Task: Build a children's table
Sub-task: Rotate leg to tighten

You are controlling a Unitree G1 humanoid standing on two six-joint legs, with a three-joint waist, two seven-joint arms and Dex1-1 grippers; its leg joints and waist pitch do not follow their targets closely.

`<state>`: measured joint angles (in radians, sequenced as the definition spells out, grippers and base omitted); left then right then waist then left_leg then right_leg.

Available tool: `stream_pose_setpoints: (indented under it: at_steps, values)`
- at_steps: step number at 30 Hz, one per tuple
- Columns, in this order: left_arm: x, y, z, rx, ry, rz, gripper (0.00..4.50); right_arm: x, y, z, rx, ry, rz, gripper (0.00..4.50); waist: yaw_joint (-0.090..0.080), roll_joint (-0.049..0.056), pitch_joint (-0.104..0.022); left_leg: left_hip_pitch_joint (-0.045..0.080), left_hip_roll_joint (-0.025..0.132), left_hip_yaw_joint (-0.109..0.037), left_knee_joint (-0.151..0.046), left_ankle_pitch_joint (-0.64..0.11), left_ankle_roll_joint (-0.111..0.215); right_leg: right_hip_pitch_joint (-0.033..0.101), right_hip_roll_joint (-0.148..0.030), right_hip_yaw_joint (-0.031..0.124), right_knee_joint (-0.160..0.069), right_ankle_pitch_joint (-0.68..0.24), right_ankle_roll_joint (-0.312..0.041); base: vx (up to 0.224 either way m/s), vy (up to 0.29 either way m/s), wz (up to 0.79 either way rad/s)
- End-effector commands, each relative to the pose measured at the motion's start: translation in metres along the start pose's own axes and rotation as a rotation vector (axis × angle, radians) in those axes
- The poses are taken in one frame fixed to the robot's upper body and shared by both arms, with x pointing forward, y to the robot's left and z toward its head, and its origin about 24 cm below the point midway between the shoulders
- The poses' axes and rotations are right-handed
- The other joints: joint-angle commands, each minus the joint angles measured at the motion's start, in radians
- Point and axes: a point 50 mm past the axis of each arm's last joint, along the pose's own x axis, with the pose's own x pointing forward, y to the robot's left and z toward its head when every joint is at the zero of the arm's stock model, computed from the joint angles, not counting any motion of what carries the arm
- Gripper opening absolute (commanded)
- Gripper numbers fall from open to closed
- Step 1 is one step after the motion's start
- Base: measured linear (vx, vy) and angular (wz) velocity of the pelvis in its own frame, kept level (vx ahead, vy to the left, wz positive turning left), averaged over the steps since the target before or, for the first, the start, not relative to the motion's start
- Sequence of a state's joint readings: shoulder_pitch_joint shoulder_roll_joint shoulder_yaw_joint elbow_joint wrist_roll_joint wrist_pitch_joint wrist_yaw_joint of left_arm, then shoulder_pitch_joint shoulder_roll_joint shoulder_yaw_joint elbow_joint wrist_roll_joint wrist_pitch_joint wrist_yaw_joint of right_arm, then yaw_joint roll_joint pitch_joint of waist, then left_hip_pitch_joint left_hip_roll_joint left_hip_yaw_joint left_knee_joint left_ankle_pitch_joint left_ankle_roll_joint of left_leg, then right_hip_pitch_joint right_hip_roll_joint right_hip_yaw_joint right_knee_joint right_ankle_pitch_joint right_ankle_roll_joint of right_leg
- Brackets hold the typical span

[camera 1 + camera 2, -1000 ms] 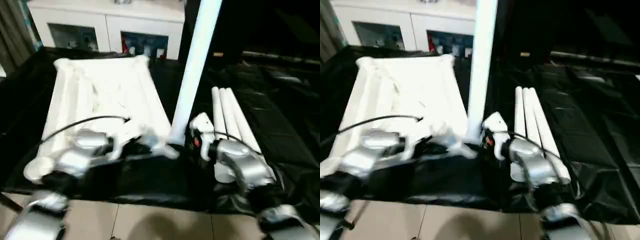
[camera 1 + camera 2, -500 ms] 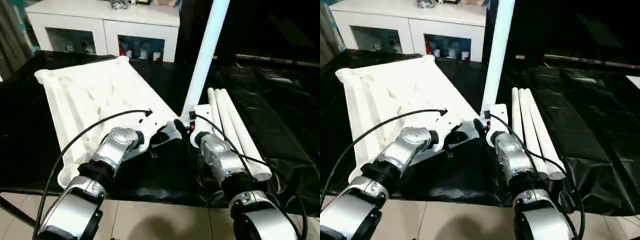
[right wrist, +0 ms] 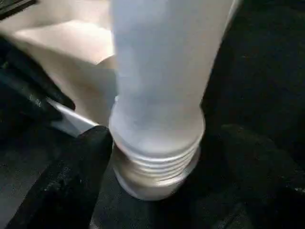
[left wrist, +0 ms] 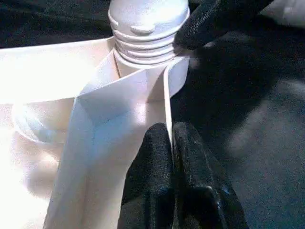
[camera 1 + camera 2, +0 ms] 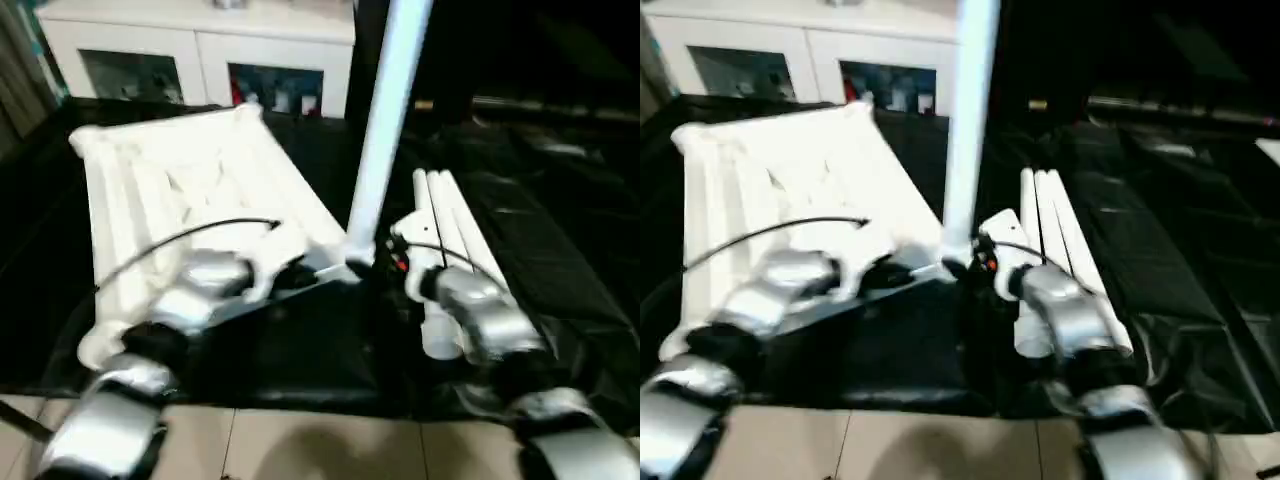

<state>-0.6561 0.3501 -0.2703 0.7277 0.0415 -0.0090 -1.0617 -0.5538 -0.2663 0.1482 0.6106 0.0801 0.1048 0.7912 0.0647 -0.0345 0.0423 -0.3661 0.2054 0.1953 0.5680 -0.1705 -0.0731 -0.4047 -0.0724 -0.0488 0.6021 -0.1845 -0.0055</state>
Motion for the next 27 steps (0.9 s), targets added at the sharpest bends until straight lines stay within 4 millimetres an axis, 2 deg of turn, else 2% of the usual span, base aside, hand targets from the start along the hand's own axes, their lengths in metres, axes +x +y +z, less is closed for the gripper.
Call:
stream_pose_setpoints:
  at_steps: [1,5,6,9,12,13,19,25,27]
  values:
    - [0.002,-0.014,-0.010,0.000,0.033,-0.129,0.00,-0.003,0.003,0.006,-0.051,0.000,0.072,3.92,0.006,0.011,-0.065,0.008,0.026,-0.008,-0.049,-0.122,0.072,0.053,-0.057,0.037,-0.044,0.061,-0.266,0.000,0.000,0.00]
    - [-0.007,-0.020,-0.008,0.008,0.002,-0.211,0.00,-0.007,0.006,0.010,-0.085,0.005,0.146,3.92,0.016,0.014,-0.063,0.015,0.033,-0.003,-0.049,-0.135,0.072,0.051,-0.057,0.036,-0.040,0.055,-0.283,0.000,0.000,0.00]
    - [-0.007,-0.020,-0.008,0.008,0.000,-0.215,0.00,-0.007,0.006,0.010,-0.086,0.006,0.151,3.92,0.018,0.011,-0.062,0.015,0.033,-0.003,-0.049,-0.144,0.068,0.051,-0.057,0.036,-0.042,0.039,-0.281,0.000,0.000,0.00]
    - [-0.008,-0.019,-0.010,0.013,0.009,-0.201,0.00,-0.004,0.009,0.009,-0.093,0.018,0.169,3.92,0.025,0.007,-0.057,0.018,0.033,-0.003,-0.055,-0.197,0.034,0.048,-0.062,0.039,-0.052,-0.073,-0.254,0.000,0.000,0.00]
    - [-0.009,-0.019,-0.011,0.011,0.011,-0.194,0.00,-0.003,0.010,0.008,-0.088,0.022,0.175,3.92,0.023,0.007,-0.057,0.018,0.032,-0.006,-0.057,-0.213,0.016,0.048,-0.063,0.040,-0.055,-0.117,-0.235,0.000,0.000,0.00]
    - [-0.009,-0.019,-0.011,0.010,0.011,-0.193,0.00,-0.003,0.011,0.008,-0.086,0.023,0.178,3.92,0.023,0.004,-0.057,0.017,0.031,-0.006,-0.057,-0.209,0.014,0.048,-0.063,0.041,-0.055,-0.116,-0.230,0.000,0.000,0.00]
    - [-0.010,-0.020,-0.011,0.004,0.010,-0.201,0.00,-0.004,0.012,0.007,-0.074,0.026,0.205,3.32,0.024,0.004,-0.060,0.015,0.030,-0.004,-0.052,-0.159,0.036,0.050,-0.060,0.040,-0.046,-0.038,-0.241,0.000,0.000,0.00]
    - [-0.011,-0.022,-0.014,-0.003,0.015,-0.206,0.00,-0.004,0.014,0.006,-0.064,0.025,0.206,2.84,0.025,0.004,-0.060,0.015,0.030,-0.004,-0.051,-0.160,0.036,0.051,-0.061,0.040,-0.047,-0.057,-0.239,0.000,0.000,0.00]
    - [-0.009,-0.021,-0.014,-0.026,0.019,-0.179,0.00,-0.001,0.012,0.002,-0.018,0.019,0.147,2.80,0.024,0.005,-0.060,0.016,0.029,-0.004,-0.051,-0.161,0.033,0.049,-0.061,0.040,-0.047,-0.060,-0.239,0.000,0.000,0.00]
